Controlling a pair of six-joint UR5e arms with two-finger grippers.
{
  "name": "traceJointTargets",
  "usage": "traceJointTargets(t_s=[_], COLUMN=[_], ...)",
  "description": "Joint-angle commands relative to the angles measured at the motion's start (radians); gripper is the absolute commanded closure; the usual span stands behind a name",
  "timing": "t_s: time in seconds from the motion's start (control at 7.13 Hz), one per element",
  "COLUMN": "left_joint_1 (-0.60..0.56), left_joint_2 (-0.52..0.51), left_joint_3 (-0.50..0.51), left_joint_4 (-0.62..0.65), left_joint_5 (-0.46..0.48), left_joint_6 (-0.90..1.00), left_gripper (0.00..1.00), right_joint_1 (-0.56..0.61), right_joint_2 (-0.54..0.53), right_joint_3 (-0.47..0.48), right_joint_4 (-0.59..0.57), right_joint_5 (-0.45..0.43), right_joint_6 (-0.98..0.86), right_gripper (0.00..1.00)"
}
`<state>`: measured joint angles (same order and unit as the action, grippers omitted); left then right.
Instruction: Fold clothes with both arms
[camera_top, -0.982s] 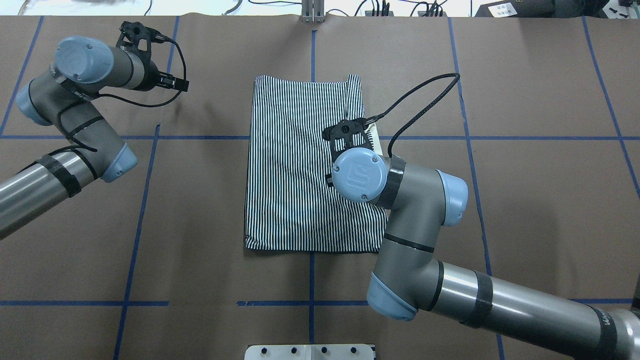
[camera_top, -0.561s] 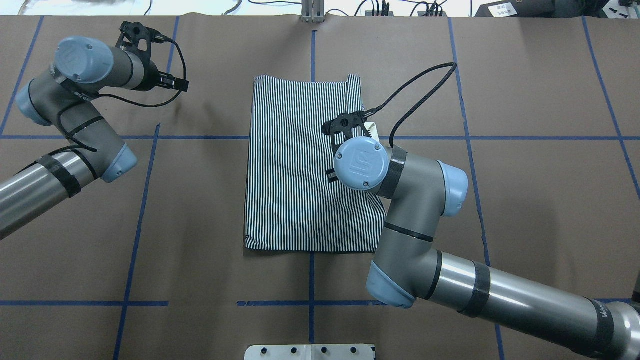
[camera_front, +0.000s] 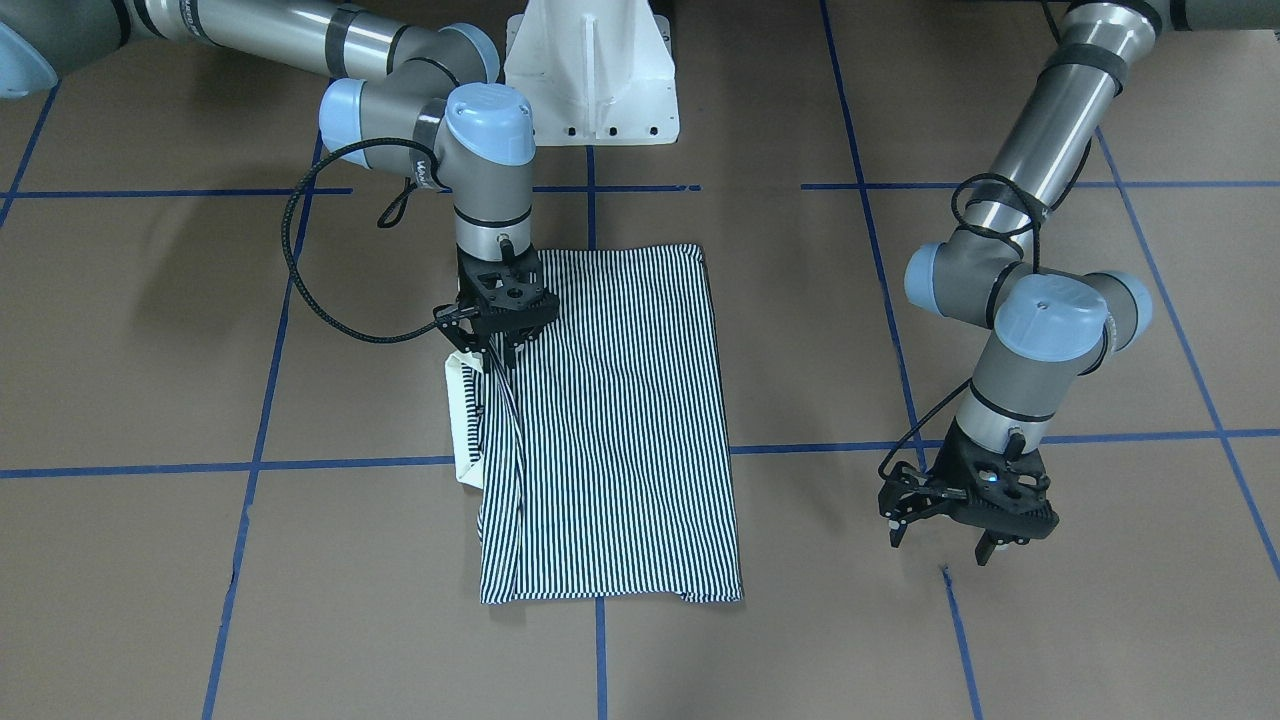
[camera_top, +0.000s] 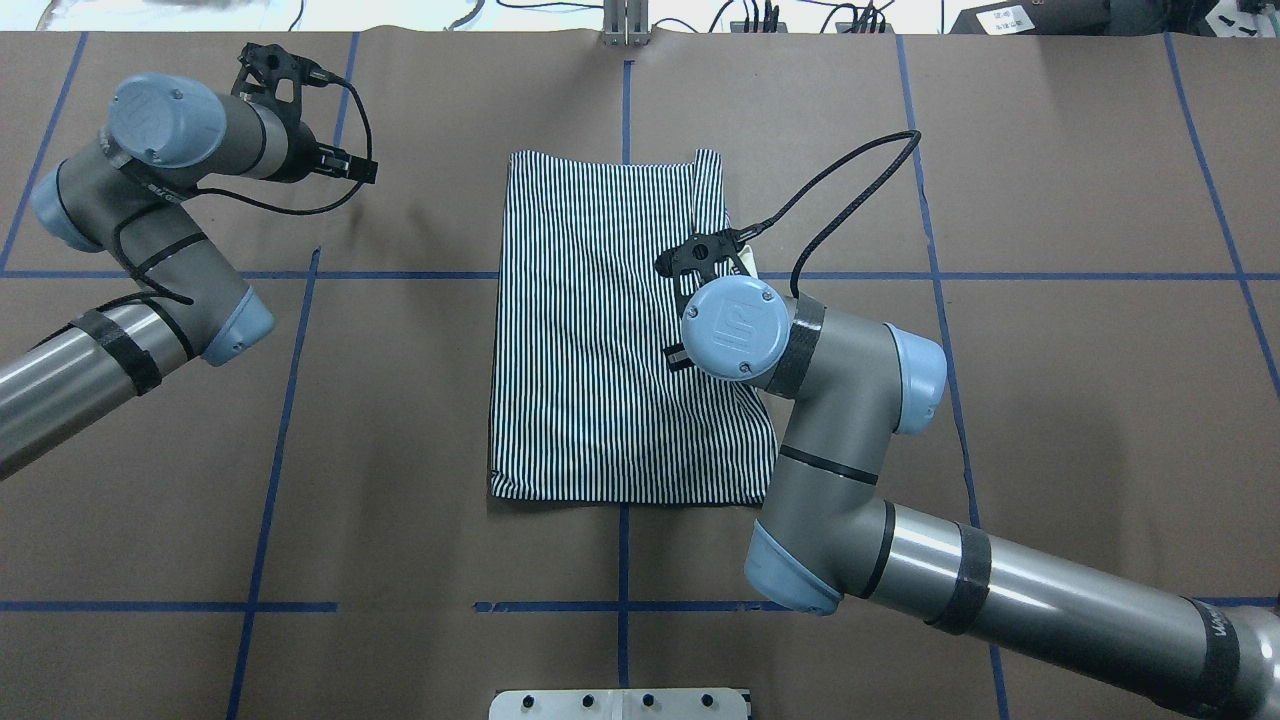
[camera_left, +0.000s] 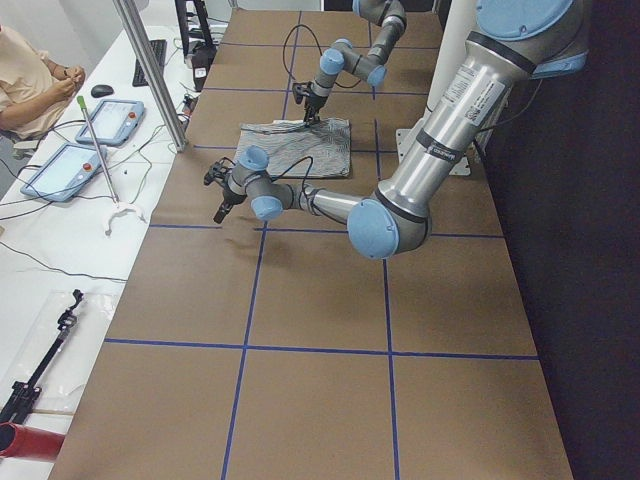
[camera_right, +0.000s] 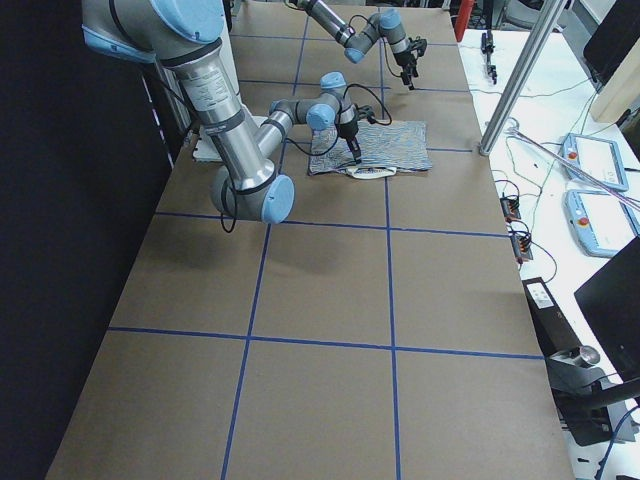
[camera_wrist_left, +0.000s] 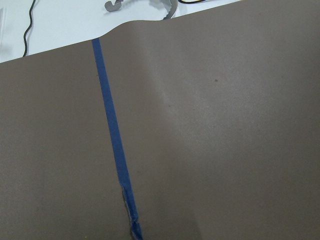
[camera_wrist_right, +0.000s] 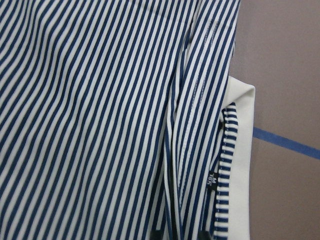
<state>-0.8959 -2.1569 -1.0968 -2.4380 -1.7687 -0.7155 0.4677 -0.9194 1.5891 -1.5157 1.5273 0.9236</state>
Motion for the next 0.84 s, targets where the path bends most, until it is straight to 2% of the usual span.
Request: traceJointTargets(t_s=[0.0, 0.14, 0.7], left_joint_1=[0.000, 0.000, 0.000], left_joint_2=[0.002, 0.002, 0.002], left_joint_3=[0.000, 0.000, 0.000], left_joint_4=[-0.001, -0.001, -0.003], left_joint_5=[0.000, 0.000, 0.000], left_joint_6=[0.001, 0.001, -0.001], left_gripper=[0.00, 0.00, 0.00], right_joint_1=[-0.001, -0.001, 0.003], right_joint_2=[0.000, 0.002, -0.012], right_joint_3=[0.000, 0.002, 0.021], right_joint_4=[0.000, 0.002, 0.000], right_joint_5=[-0.001, -0.001, -0.004], right_joint_6=[0.003, 0.006, 0.018], right_gripper=[0.90, 1.00, 1.00])
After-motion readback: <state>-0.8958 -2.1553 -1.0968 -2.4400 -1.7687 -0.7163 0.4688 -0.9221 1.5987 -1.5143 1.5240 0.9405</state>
